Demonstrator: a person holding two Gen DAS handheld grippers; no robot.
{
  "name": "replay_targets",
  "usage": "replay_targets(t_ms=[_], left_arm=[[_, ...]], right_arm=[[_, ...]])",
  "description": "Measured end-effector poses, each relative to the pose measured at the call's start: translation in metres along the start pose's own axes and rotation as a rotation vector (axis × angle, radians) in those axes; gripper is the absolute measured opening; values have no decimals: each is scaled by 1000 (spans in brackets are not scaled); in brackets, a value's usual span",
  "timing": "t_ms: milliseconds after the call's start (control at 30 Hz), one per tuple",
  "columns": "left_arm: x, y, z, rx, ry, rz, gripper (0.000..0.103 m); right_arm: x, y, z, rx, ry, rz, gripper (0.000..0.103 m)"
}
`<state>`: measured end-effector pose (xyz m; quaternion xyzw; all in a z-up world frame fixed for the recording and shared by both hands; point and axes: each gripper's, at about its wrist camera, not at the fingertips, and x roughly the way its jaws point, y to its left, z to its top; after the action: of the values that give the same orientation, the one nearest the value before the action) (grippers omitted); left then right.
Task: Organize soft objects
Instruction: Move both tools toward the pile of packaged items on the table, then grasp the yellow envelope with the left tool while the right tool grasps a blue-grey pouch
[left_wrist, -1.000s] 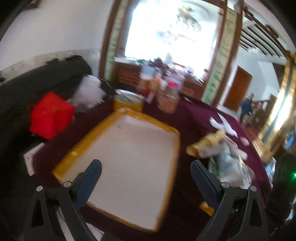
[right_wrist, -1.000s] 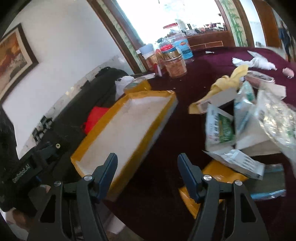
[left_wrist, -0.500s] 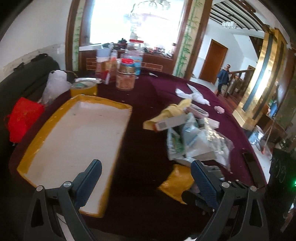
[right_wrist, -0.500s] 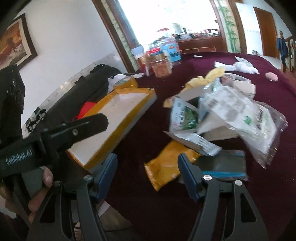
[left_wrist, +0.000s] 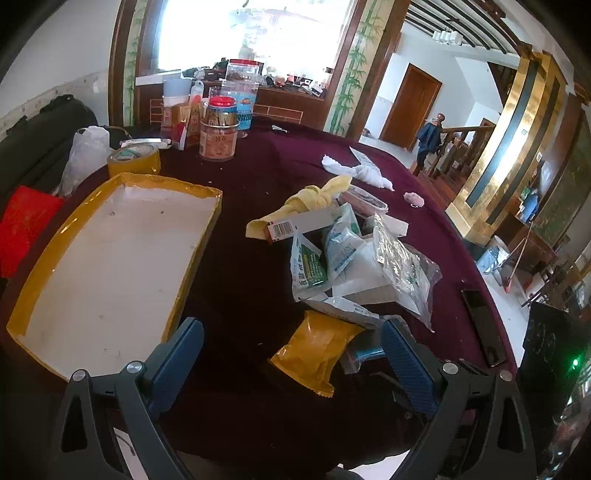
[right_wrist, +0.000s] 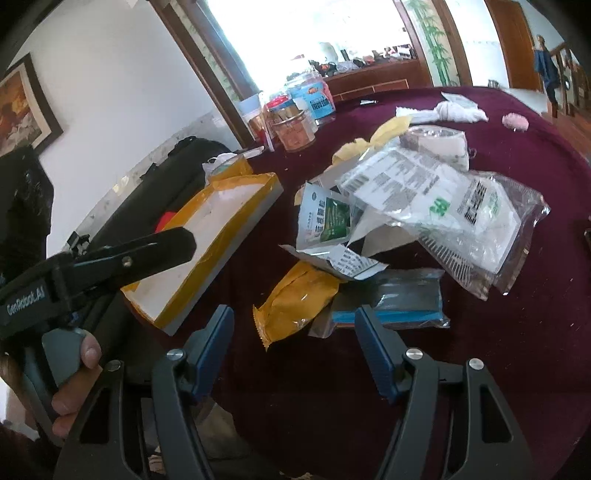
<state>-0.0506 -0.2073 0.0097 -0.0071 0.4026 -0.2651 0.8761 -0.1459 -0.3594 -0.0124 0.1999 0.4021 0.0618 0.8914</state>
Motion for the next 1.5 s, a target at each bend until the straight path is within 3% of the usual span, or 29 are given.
replay_targets(t_ms=[300,700,867,1133,1233,1500], left_arm=[[0,6,-7,10,12,14,98],[2,19,-13,-28,59,-46,98],[2,12,-13,-1,52,-68,98],[20,7,-17,38,106,-73,98],[28,7,-18,49,136,-70,98],[32,12,-6,53,139,-64,98]], right_arm=[[24,-1,4,-16,14,-1,67],[-1,-20,6,23,-53,-49,67],[-7,-39,10,51,-69,-85,67],[15,-61,8,99,-8,-182,68],[28,-62,14,117,22,-189,74],[51,-49,23,38,30,-304,77]])
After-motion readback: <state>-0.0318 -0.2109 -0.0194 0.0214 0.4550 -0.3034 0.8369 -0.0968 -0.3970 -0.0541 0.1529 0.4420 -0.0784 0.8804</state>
